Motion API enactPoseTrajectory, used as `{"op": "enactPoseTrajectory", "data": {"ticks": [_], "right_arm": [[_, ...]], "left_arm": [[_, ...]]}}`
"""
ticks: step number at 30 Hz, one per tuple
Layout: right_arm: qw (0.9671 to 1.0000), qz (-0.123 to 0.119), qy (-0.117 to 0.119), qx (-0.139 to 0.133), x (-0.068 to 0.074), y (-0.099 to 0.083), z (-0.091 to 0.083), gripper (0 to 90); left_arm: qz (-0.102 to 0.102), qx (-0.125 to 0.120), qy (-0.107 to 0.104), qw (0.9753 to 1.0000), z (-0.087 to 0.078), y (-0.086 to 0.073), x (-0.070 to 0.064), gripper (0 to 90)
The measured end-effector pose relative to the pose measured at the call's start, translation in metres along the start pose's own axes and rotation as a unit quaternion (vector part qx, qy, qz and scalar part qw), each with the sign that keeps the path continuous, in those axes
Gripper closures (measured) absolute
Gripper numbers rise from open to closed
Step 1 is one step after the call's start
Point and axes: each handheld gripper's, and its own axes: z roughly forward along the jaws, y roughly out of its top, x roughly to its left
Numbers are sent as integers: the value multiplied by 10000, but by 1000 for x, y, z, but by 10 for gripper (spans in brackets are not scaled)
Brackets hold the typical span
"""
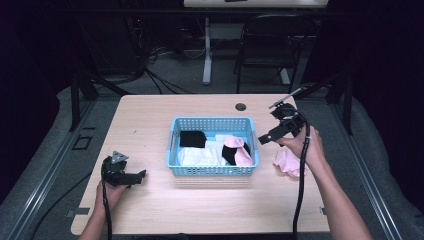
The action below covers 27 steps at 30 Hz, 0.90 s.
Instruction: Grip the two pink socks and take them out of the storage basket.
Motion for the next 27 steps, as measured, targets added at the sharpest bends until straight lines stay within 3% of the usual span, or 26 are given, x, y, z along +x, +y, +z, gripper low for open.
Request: {"op": "enactPoseTrajectory", "data": {"ticks": [12,14,18,20,22,25,26,27], "right_arm": [[9978,-471,450,94,37,29,31,0],[9974,-459,547,46,43,32,38,0],[9959,-601,642,200,48,38,51,0],[9957,-553,706,221,50,40,60,0],[9953,-562,728,311,50,42,68,33],[9951,-511,715,452,49,42,81,159],[9959,-385,688,438,49,41,86,176],[9959,-411,551,580,47,42,90,200]], "left_arm": [[-2,-1,-1,10000,0,0,0,12],[-4,-3,-2,10000,0,0,0,12],[0,0,-1,10000,0,0,0,12],[0,0,-2,10000,0,0,0,13],[-1,0,-3,10000,0,0,0,12],[1,-3,-1,10000,0,0,0,13],[0,-3,-1,10000,0,0,0,12],[0,-2,-2,10000,0,0,0,13]]}}
